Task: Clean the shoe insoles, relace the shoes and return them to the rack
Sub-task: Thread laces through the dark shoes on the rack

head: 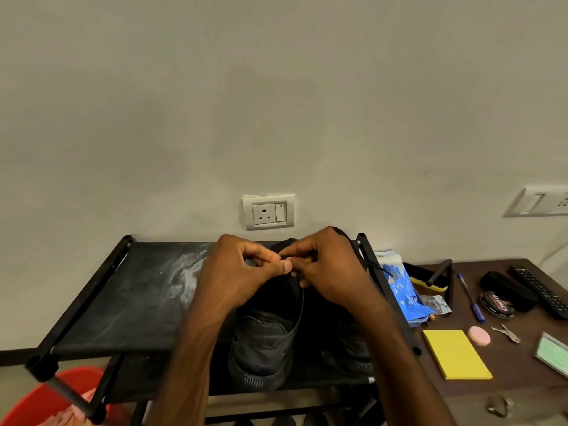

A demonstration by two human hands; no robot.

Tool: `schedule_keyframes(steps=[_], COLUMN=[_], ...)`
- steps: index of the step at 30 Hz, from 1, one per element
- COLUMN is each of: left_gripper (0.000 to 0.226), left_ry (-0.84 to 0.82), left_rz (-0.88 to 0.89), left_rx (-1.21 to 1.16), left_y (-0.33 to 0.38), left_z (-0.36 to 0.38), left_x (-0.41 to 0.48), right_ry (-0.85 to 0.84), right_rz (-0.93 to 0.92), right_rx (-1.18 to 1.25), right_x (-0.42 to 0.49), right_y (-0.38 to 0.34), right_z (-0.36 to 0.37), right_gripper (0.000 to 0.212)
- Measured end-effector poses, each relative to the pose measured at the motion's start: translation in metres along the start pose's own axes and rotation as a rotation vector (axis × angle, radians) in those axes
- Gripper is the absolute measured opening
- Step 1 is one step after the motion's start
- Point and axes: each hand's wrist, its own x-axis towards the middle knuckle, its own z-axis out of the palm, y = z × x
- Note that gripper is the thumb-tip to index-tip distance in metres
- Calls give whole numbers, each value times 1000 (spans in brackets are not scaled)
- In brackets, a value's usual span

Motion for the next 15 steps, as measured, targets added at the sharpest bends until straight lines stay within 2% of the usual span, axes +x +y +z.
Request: schedule_keyframes(steps=[5,15], left_gripper=[19,17], left_ry=[44,91], left_rz=[82,243], left_rx=[186,465], left_y=[-5,3], left_z=[7,1], left_x=[5,2], right_ry=[-32,-63], right_rz=[-20,39], right_rx=[-21,62], right_x=[-1,-3], right_y=[-1,-3], right_z=[-4,-9], right_gripper=[25,11])
